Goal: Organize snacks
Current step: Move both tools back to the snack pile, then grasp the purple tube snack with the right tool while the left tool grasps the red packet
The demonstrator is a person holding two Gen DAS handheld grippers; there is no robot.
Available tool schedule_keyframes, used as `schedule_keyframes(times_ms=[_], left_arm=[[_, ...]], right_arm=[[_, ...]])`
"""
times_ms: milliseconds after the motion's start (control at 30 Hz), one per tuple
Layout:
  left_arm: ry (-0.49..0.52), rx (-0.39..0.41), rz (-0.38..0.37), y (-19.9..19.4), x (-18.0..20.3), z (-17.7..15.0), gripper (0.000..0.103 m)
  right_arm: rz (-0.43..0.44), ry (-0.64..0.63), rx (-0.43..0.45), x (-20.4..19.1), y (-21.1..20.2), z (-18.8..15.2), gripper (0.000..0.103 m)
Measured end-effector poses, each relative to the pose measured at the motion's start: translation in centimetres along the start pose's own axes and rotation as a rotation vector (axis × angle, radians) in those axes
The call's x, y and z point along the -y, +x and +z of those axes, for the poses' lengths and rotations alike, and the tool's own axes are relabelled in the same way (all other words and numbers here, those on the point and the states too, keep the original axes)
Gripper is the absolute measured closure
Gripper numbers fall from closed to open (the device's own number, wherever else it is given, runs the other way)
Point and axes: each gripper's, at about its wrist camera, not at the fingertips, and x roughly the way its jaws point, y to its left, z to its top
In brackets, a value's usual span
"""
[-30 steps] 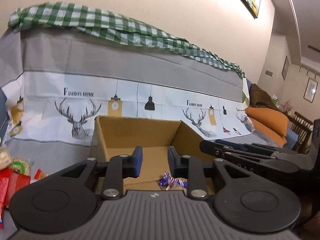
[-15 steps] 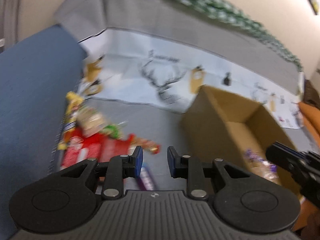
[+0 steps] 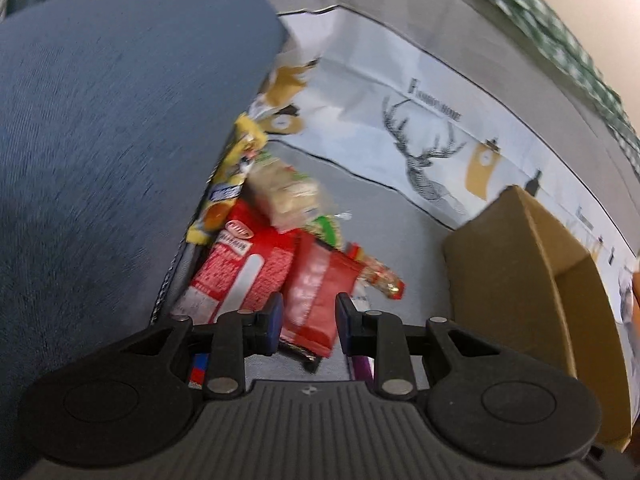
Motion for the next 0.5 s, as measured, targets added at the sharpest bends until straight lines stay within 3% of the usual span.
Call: schedule_keyframes(times_ms=[267, 333, 400, 500], left_arm=[[0.087, 0.018, -0.005, 1.8, 1.5, 0.4, 0.066], [0.117, 0.014, 0.020, 2.7, 1.8, 0.5, 0.049], [0.145, 0.001, 0.054, 3.7, 2.1, 0.7, 0.044], [0.193, -0.002, 0.065, 4.5, 2.7, 0.6, 0.037]], right_arm=[[-0.073, 0.041, -0.118, 0.6, 5.2, -1.2, 0.081], [-0.088, 0.050, -0.140, 1.0, 6.1, -1.4, 0.069], [-0.101, 0.058, -0.166, 1.4, 7.1, -1.7, 0.060], [-0.103, 0.071, -0.210, 2.0, 8.3, -2.1, 0.059]])
